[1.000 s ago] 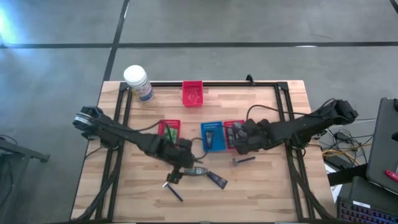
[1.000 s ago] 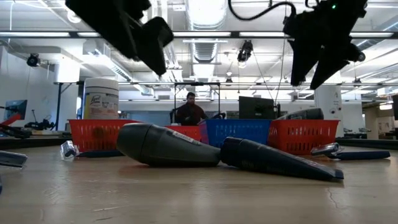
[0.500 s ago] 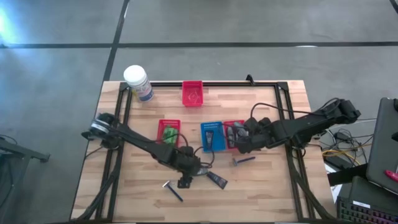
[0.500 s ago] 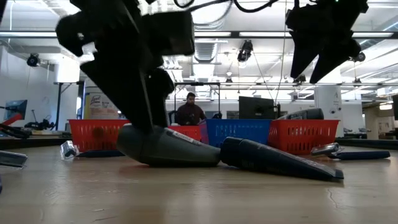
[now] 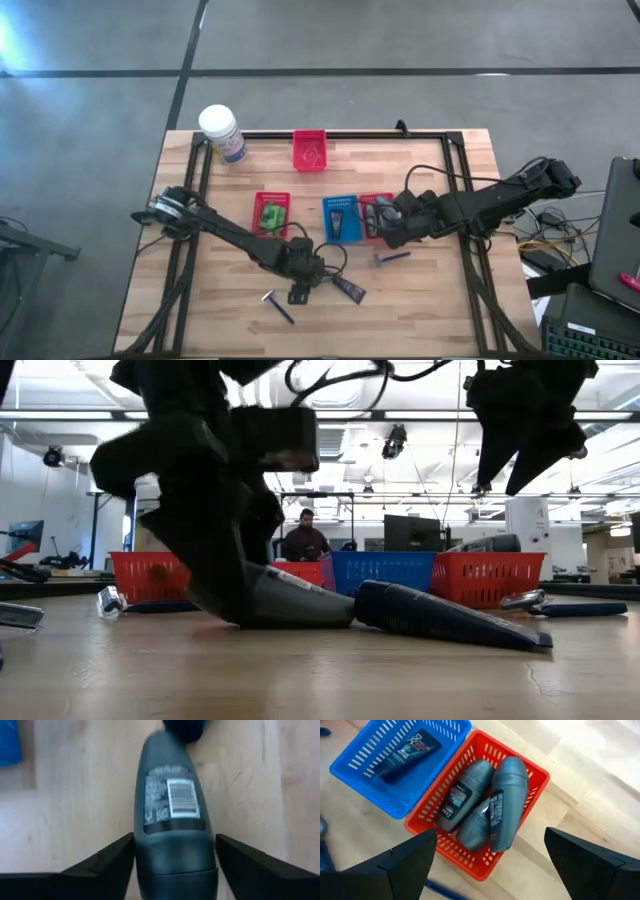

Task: Pick & Place Travel size toiletries
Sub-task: Put the black deodorant into the right red bin

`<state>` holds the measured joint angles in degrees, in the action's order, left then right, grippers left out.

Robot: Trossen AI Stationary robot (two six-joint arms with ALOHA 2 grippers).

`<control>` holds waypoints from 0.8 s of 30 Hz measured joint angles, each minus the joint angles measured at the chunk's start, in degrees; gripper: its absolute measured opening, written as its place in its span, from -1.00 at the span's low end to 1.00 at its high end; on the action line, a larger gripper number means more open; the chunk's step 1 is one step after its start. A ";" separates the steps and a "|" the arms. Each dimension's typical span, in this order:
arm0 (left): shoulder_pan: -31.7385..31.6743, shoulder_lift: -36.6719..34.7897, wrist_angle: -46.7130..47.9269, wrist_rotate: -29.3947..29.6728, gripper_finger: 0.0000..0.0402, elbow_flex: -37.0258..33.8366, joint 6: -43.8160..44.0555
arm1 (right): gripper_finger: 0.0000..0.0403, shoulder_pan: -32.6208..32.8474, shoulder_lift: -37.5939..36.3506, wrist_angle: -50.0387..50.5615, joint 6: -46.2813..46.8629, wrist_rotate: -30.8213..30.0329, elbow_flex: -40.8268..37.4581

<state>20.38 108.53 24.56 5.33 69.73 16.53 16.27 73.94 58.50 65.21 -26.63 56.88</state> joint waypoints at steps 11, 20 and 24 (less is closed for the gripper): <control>-0.53 -7.06 6.11 7.13 0.05 0.11 -0.47 | 0.63 1.49 -6.55 -7.97 12.99 9.03 -2.89; -1.42 -19.20 -12.43 15.38 0.05 -0.30 -2.17 | 0.72 2.24 -8.93 -50.01 8.46 13.20 -11.51; -2.01 -20.51 -15.81 15.51 0.05 -0.39 -4.05 | 0.78 2.21 -8.57 -53.44 6.76 12.97 -11.90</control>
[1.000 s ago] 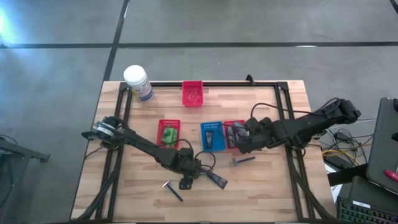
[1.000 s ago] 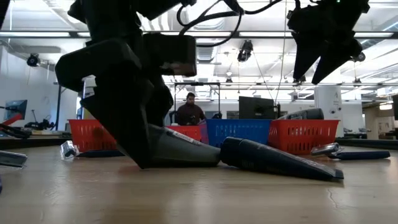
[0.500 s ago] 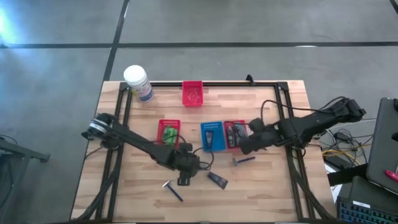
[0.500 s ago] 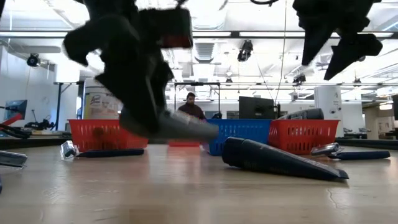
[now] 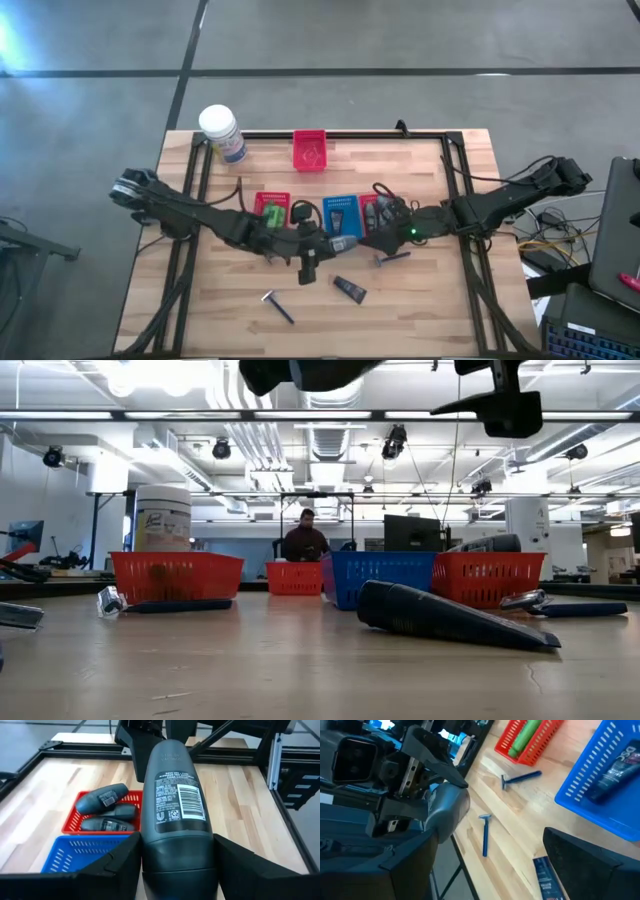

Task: Pick & Place Travel size toiletries
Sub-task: Put the black deodorant into the right red bin

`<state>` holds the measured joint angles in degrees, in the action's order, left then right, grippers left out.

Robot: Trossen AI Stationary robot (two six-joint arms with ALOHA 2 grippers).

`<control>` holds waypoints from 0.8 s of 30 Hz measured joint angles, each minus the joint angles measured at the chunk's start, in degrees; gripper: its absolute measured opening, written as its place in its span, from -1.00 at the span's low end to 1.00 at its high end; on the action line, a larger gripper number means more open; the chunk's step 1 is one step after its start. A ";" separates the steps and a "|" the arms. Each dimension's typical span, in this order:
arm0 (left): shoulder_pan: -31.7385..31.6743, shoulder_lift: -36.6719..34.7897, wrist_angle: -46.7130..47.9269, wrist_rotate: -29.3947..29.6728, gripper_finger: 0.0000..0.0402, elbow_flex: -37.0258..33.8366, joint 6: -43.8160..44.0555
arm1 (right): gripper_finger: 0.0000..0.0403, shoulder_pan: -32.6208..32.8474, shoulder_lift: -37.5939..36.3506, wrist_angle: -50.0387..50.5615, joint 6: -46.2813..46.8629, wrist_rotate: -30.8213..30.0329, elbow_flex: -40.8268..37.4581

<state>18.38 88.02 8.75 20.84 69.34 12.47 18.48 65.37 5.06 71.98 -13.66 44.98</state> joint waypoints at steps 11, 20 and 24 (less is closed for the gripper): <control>-0.84 5.11 -2.36 -0.39 0.05 1.27 -3.52 | 0.66 -0.07 2.59 -5.12 1.94 1.70 0.43; -1.05 4.45 3.79 -0.17 0.05 1.49 -1.41 | 0.72 0.02 -1.33 9.36 6.91 1.54 0.38; -1.42 5.00 4.78 -0.91 0.05 1.46 -1.51 | 0.79 -0.01 -2.30 2.67 5.63 1.76 0.43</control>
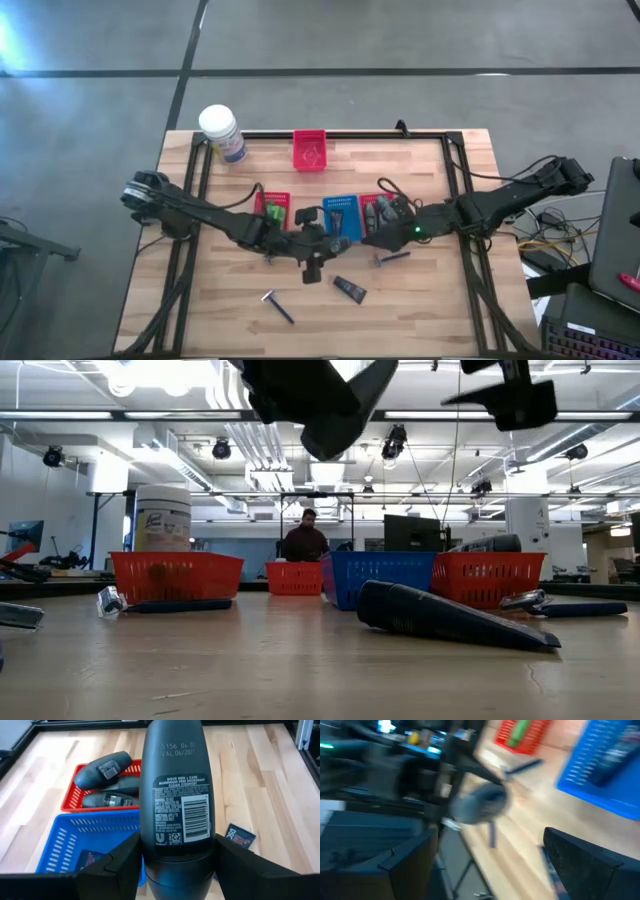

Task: Pick & Place Travel size toiletries
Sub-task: Put the black deodorant into the right red bin

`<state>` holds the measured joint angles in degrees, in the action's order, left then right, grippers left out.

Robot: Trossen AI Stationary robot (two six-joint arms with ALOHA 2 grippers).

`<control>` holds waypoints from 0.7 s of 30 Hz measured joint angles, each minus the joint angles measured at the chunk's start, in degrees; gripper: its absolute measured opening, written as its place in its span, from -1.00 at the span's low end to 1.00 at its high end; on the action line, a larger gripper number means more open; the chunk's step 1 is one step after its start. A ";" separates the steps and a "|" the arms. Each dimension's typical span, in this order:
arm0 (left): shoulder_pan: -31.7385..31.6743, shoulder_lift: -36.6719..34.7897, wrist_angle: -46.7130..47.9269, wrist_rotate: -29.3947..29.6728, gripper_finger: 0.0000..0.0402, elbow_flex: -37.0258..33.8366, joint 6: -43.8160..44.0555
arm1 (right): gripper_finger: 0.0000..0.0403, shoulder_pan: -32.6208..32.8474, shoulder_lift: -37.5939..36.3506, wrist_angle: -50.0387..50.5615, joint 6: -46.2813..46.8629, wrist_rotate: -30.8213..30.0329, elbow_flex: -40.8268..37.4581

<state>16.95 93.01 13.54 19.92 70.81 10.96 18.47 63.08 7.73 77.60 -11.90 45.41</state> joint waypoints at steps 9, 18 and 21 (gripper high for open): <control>-1.72 1.62 -1.95 -3.58 0.05 0.00 -0.35 | 0.81 -0.01 7.24 -1.96 -1.00 2.07 2.99; -2.02 1.68 -2.88 -4.19 0.05 0.00 -0.34 | 0.75 -1.53 13.78 -2.33 -3.05 5.66 7.52; -2.02 1.68 -2.75 -4.31 0.05 0.00 -0.33 | 0.63 -2.09 15.56 -1.94 -3.85 6.22 8.34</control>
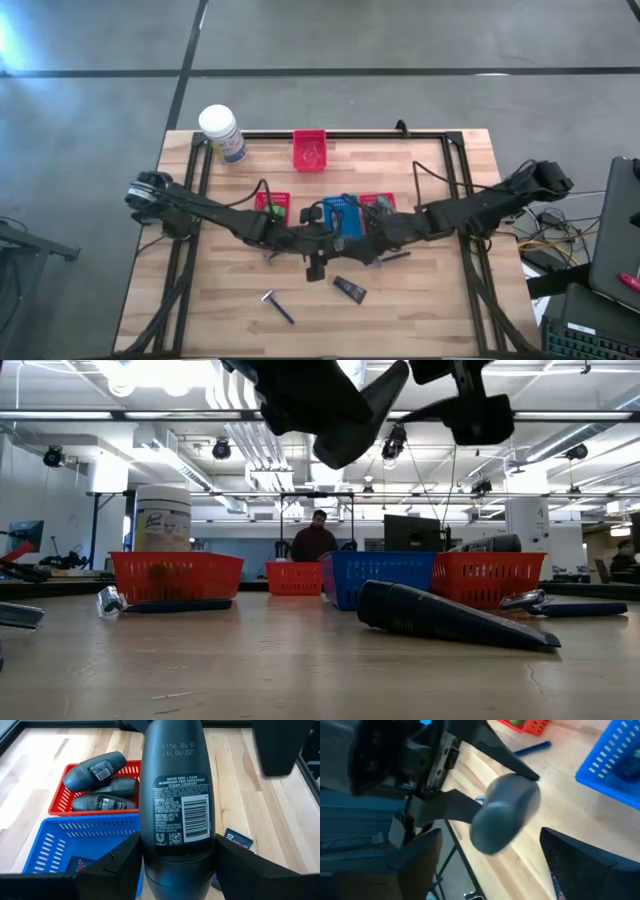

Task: Pick & Place Travel size toiletries
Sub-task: Put the black deodorant into the right red bin

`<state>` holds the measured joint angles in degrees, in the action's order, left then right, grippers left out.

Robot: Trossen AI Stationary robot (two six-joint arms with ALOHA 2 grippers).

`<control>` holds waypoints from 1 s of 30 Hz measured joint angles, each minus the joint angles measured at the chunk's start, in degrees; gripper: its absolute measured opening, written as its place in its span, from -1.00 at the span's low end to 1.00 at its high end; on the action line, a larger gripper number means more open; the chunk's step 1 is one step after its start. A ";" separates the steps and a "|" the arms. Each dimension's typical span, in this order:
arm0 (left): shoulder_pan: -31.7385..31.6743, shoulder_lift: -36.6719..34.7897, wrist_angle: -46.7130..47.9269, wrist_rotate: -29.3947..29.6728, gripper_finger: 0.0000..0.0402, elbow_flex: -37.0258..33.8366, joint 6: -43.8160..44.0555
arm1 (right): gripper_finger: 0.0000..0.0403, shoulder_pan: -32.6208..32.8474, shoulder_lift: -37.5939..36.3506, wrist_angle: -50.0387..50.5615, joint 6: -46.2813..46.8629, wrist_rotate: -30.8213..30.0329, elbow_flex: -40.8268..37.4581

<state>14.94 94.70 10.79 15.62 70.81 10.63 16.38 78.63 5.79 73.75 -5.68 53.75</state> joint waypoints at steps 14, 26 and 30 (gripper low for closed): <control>0.65 0.00 0.83 0.15 0.05 -0.07 0.13 | -0.20 -0.88 2.12 0.46 -0.24 0.44 0.99; 1.09 0.00 1.38 2.24 0.18 -0.15 -1.11 | -0.73 -0.99 1.92 4.17 -1.37 -2.81 1.28; 1.10 0.00 1.88 2.18 0.29 -0.15 -1.21 | -0.85 -1.05 1.77 4.32 -2.01 -4.60 1.30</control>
<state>16.04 94.70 12.67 17.79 70.65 9.42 15.33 80.40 10.11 71.75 -10.28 55.05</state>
